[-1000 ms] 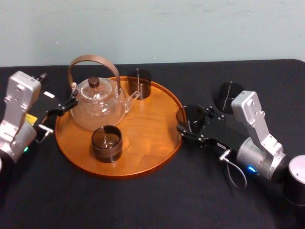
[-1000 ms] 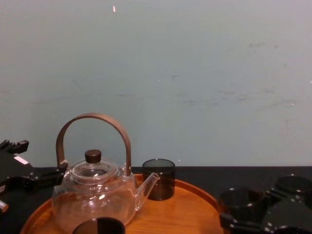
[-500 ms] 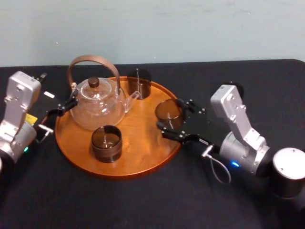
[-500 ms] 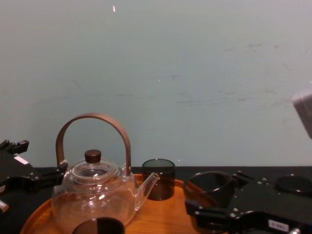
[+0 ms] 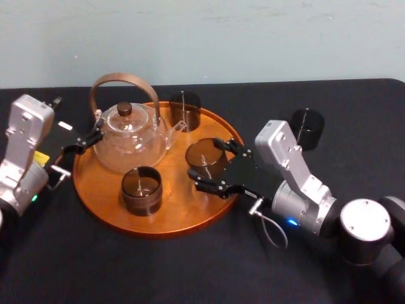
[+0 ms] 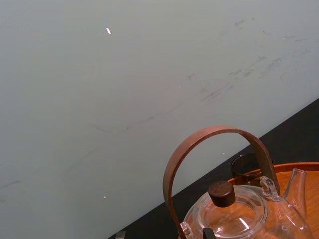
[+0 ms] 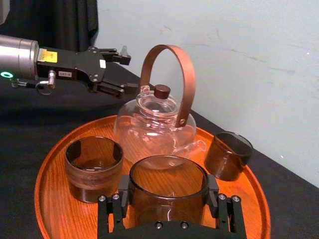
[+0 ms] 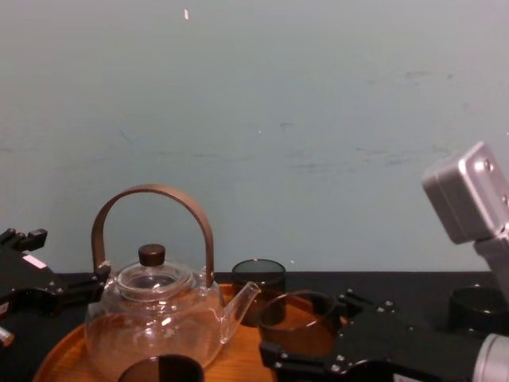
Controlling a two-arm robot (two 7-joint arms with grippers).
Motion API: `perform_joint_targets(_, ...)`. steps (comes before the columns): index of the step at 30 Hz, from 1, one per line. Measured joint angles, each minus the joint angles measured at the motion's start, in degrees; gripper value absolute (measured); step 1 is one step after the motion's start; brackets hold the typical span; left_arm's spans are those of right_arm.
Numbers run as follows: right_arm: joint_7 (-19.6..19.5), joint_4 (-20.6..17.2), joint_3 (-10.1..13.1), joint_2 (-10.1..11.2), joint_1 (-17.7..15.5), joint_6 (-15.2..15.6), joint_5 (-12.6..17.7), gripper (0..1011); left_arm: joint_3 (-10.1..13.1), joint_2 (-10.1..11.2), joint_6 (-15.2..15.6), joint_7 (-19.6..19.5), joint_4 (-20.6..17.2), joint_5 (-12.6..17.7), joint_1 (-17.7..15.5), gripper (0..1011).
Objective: Pick up the glass from the table and place it on the tray.
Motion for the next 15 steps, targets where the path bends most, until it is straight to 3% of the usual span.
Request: perform_joint_targets(15, 0.8, 5.7, -1.9, -3.1, 2.0, -3.6, -0.9, 917, 0.0, 0.0, 0.0, 0.0, 0.0, 0.0, 0.0, 1010)
